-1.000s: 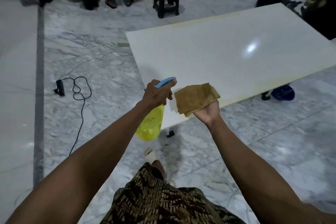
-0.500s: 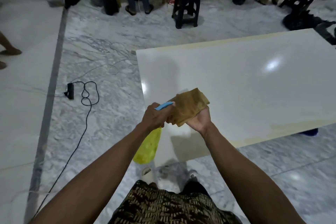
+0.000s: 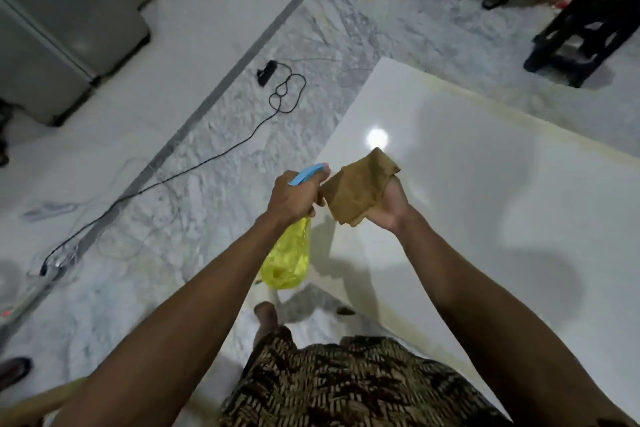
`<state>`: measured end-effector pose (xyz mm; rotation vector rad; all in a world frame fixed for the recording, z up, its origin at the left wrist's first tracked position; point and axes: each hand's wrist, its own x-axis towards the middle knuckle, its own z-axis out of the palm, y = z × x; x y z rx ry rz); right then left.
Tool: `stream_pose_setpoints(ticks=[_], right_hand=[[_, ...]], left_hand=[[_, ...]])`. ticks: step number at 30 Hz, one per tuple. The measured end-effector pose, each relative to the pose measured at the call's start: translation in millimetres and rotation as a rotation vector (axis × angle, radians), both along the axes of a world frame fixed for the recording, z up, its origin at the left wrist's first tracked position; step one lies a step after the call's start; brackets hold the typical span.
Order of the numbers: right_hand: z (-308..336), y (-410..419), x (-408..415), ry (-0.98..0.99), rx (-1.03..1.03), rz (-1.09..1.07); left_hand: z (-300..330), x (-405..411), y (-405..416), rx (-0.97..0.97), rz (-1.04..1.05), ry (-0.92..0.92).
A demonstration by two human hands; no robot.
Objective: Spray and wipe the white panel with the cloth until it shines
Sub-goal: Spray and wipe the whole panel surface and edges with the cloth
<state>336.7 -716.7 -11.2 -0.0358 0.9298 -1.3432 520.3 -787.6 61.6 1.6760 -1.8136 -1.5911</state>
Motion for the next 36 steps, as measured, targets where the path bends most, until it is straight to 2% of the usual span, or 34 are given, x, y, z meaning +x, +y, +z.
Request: stream_pose_setpoints(ticks=[3,6,8,9,13,16,18,21,25,27,30,33,36], right_hand=[[-6,-6,7,0.291,0.180,0.191],[10,-27,34,0.780,0.227,0.449],[17,-46,62,1.172,0.083,0.517],[14,-55,77,1.307,-0.031,0.548],[-43,-71,142,1.642,-0.398,0.844],[-101,-48,172,2.032,-0.601,1.277],[-131,-24,170,2.199,-0.695,1.278],[-144,-1,168,2.152,-0.804,1.289],[-134,-2,161,2.110,-0.738,1.167],[-135,8,153,2.110,-0.768,1.112],[-130,18,144,2.127,-0.760,1.218],[-119,15,157,2.132,-0.604,1.348],[-116,14,176,2.241,-0.551,1.334]], left_hand=[[2,28,28,-0.014,0.192,-0.007],[0,72,52,-0.004,0.409,0.002],[0,102,67,-0.013,0.546,-0.006],[-1,115,76,-0.019,0.594,-0.016],[-14,162,120,-0.015,0.721,-0.031],[-32,182,151,0.015,0.818,-0.045],[-42,183,174,0.036,0.840,-0.056],[-58,172,231,0.069,0.906,-0.016],[-56,155,247,0.089,0.917,0.007],[-54,144,260,0.082,0.906,0.023],[-50,119,294,0.050,0.880,0.032],[-48,101,318,0.061,0.890,0.053],[-53,95,331,0.077,0.926,0.050]])
